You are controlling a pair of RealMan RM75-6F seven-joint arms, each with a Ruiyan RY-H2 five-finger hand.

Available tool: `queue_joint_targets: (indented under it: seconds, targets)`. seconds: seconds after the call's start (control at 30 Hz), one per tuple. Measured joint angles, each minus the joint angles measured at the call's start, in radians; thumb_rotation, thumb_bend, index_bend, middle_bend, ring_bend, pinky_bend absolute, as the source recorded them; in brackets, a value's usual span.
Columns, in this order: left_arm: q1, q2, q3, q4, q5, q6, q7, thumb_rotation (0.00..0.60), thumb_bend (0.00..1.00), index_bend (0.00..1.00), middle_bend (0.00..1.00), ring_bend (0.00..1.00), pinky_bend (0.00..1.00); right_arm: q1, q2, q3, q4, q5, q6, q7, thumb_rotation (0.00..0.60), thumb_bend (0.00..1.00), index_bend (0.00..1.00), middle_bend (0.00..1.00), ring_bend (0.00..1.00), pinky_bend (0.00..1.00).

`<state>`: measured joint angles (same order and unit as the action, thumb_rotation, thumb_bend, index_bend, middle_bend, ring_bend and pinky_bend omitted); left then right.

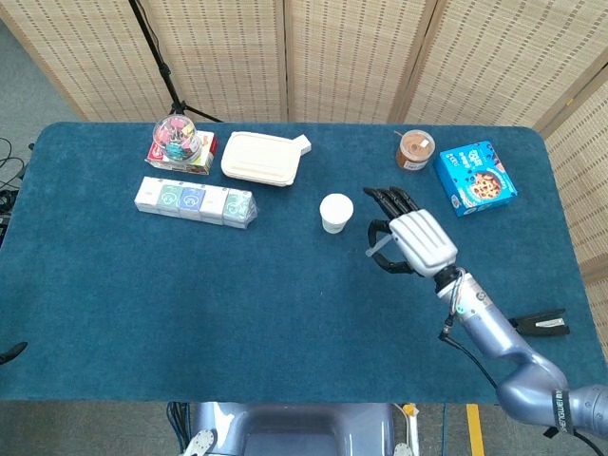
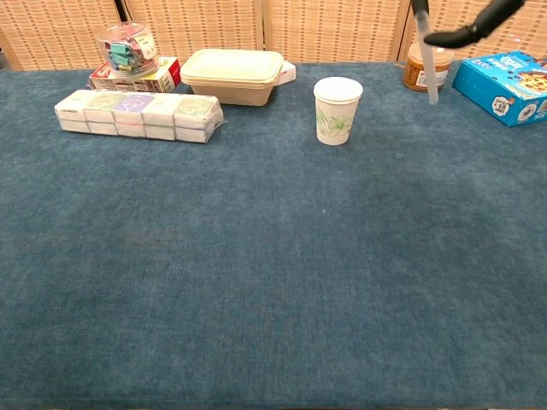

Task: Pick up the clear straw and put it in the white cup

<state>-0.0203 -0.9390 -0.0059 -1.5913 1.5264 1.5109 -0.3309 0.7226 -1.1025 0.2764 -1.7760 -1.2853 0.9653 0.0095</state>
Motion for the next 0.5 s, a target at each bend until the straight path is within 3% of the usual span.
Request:
queue_joint_targets:
  seconds: [0.33,0.5]
  targets:
    - [-0.001,0.004,-0.001,0.001,-0.002,-0.004,-0.013,0.600,0.04,0.00,0.00,0.00,0.00,0.056,0.039,0.145,-0.046,0.249,-0.056,0.152,0.600,0.46,0.57,0.05,0.00,0.00]
    - [0.003,0.007,0.002,0.007,0.005,0.005,-0.033,0.600,0.04,0.00,0.00,0.00,0.00,0.085,0.040,0.185,-0.052,0.366,-0.094,0.195,0.600,0.46,0.57,0.05,0.00,0.00]
